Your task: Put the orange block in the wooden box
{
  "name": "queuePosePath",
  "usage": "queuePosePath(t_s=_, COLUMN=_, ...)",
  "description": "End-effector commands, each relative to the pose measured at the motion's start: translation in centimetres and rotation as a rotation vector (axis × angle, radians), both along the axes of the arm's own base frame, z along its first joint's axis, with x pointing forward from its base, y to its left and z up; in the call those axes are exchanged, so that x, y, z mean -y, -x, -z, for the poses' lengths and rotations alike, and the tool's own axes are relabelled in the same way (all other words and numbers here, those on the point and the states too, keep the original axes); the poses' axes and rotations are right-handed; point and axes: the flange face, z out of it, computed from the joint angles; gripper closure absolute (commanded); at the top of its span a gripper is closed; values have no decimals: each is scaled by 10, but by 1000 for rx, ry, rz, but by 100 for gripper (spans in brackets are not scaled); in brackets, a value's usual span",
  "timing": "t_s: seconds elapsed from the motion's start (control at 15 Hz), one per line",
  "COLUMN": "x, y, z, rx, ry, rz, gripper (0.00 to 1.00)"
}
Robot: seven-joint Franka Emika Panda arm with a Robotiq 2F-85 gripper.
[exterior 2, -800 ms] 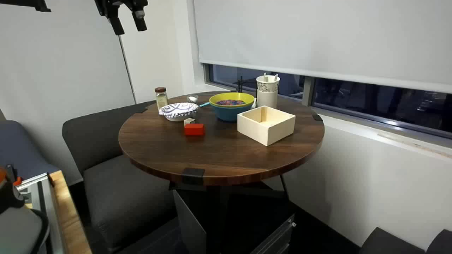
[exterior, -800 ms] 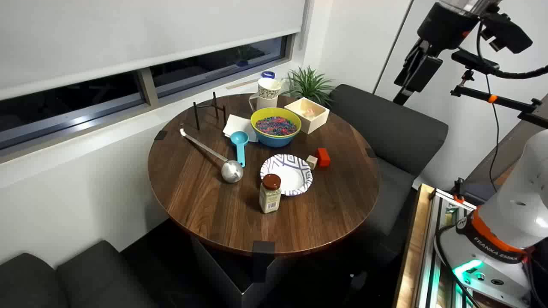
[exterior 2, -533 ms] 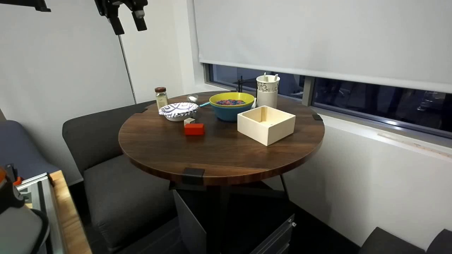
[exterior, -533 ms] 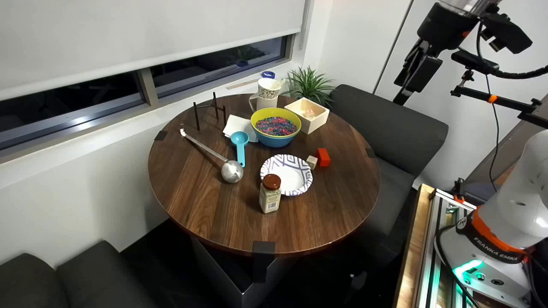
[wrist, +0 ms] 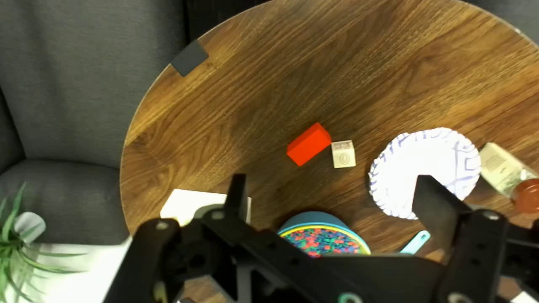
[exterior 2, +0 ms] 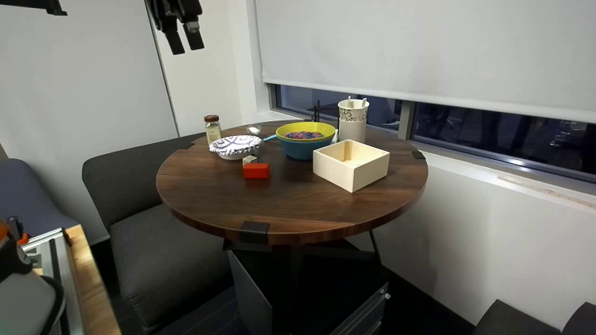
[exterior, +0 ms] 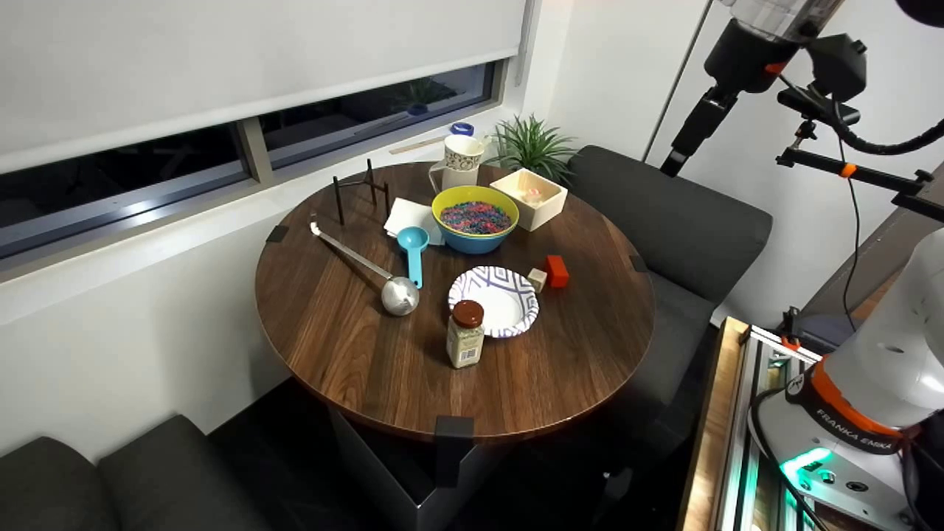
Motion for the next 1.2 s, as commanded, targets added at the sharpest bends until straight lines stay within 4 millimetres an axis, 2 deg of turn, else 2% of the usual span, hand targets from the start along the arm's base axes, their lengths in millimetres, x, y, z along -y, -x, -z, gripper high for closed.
queuePosePath(t_s=0.0, x=23, y=-18, z=33, rx=-5, ry=6, rz=198, gripper=0)
queuePosePath(t_s=0.27, x=47, y=-38, z=76, rx=-47, ry=-79, rz=392, gripper=0)
queuePosePath(t_s=0.6, x=69, y=-57, z=141, rx=-81, ry=-117, rz=645, gripper=0)
queuePosePath(t_s=0.8, x=70, y=-67, z=177, rx=-103, ry=-178, rz=728, gripper=0)
queuePosePath(t_s=1.13, x=65, y=-88, z=223, rx=-121, ry=-240, rz=778, gripper=0)
